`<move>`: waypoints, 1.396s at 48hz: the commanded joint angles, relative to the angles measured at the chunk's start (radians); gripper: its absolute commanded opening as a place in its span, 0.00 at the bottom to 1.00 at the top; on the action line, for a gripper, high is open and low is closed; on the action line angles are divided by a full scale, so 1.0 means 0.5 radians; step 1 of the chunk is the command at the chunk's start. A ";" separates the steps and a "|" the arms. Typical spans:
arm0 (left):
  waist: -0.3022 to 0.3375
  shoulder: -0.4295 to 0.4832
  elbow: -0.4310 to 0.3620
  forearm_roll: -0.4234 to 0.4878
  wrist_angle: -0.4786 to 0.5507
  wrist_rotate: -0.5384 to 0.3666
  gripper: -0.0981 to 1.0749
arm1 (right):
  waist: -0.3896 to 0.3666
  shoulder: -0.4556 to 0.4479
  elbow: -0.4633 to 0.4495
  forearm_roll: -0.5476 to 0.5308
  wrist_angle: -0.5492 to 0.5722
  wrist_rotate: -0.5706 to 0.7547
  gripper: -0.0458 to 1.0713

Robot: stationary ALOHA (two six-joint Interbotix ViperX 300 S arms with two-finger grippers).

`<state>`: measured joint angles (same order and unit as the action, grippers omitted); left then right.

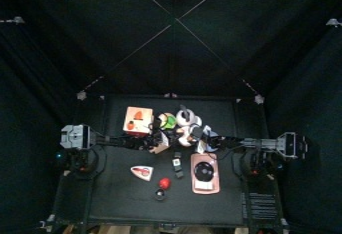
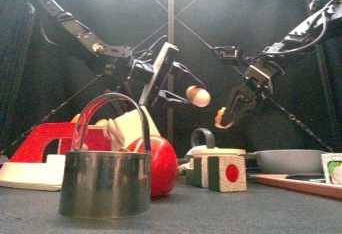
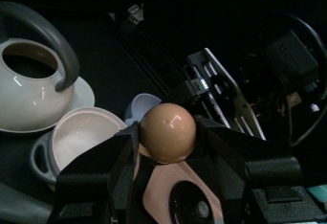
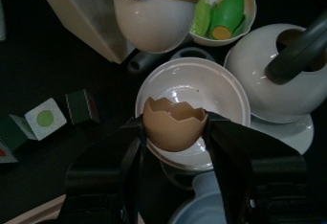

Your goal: Place egg shell in bowl

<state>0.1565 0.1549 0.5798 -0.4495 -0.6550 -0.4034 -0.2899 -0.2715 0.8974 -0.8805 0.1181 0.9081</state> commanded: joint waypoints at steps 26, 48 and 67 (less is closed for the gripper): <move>-0.012 -0.040 -0.009 0.025 -0.018 0.003 0.59 | -0.202 0.261 -0.150 0.006 -0.083 0.009 0.65; -0.006 -0.037 -0.018 0.021 -0.018 0.003 0.59 | -0.209 0.202 -0.092 0.000 -0.058 0.006 0.75; -0.009 -0.037 -0.009 0.018 -0.018 0.003 0.59 | -0.175 -0.086 0.126 0.083 0.202 0.015 0.76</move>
<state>0.1519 0.1549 0.5860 -0.4433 -0.6550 -0.4034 -0.3866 -0.2393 0.9373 -0.8575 0.1825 0.9143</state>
